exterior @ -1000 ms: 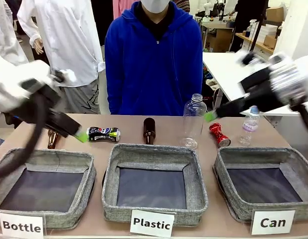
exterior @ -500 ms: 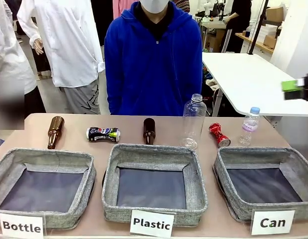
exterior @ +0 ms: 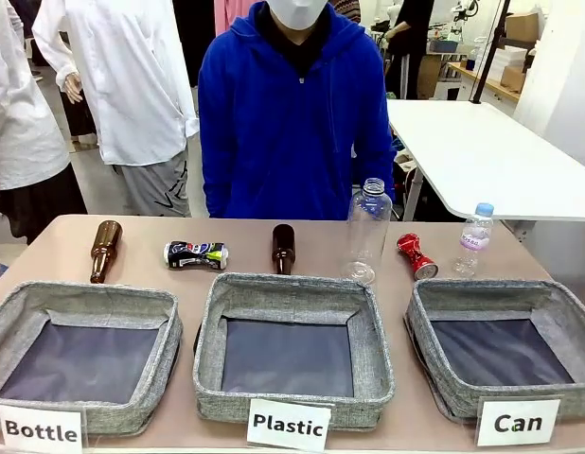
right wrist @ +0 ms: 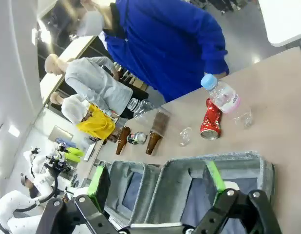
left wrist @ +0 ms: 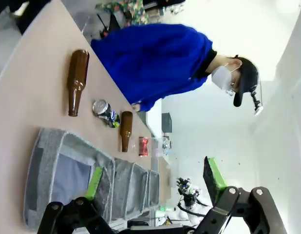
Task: Sort the can waste into the basket.
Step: Pick up the can waste from the table and place it in the right Fabric basket.
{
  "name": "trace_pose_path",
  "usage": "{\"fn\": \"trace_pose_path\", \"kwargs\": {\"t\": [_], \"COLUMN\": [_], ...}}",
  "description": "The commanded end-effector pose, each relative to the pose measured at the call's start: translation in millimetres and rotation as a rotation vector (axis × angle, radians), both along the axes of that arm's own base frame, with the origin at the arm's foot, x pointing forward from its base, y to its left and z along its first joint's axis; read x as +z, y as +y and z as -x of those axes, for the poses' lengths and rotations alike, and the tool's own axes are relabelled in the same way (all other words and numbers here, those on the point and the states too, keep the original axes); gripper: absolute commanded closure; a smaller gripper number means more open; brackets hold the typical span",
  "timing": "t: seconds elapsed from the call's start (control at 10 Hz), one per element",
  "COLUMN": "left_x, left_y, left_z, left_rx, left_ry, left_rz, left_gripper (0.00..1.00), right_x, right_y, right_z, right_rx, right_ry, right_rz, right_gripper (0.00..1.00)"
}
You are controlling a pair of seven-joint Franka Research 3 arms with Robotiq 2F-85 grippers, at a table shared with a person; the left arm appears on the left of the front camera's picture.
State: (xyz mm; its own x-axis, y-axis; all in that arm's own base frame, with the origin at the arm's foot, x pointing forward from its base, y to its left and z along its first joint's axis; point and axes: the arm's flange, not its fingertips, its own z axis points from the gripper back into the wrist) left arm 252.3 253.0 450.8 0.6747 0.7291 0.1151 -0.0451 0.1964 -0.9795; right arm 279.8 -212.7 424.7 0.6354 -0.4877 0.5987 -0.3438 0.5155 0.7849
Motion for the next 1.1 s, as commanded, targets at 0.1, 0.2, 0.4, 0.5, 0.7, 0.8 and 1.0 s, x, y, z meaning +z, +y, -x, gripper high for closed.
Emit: {"fn": "trace_pose_path", "kwargs": {"t": [0.1,0.2,0.4,0.5,0.7,0.8,1.0], "left_x": [-0.7,-0.7,-0.7,-0.7,0.3,13.2,36.8], "left_y": [-1.6,-1.6,-1.6,-1.6,-3.9,-24.6,-75.8], "left_z": [13.8,13.8,13.8,13.8,13.4,4.5,-50.3], "left_rx": [-0.079,-0.079,-0.079,-0.079,-0.064,-0.149,-0.320], "left_ry": [-0.013,-0.013,-0.013,-0.013,-0.001,0.004,0.035], "left_rz": [-0.047,-0.047,-0.047,-0.047,-0.030,-0.158,-0.399], "left_gripper": [0.00,0.00,0.00,0.00,0.00,0.00,0.00], "right_x": [41.6,41.6,41.6,41.6,41.6,41.6,41.6], "right_y": [31.8,31.8,31.8,31.8,31.8,31.8,31.8], "right_z": [-14.1,-14.1,-14.1,-14.1,-14.1,-14.1,-14.1], "right_rx": [0.042,0.042,0.042,0.042,0.042,0.042,0.042], "right_ry": [-0.039,-0.039,-0.039,-0.039,-0.039,-0.039,-0.039], "right_rz": [0.050,0.050,0.050,0.050,0.050,0.050,0.050], "right_gripper": [0.00,0.00,0.00,0.00,0.00,0.00,0.00]}}
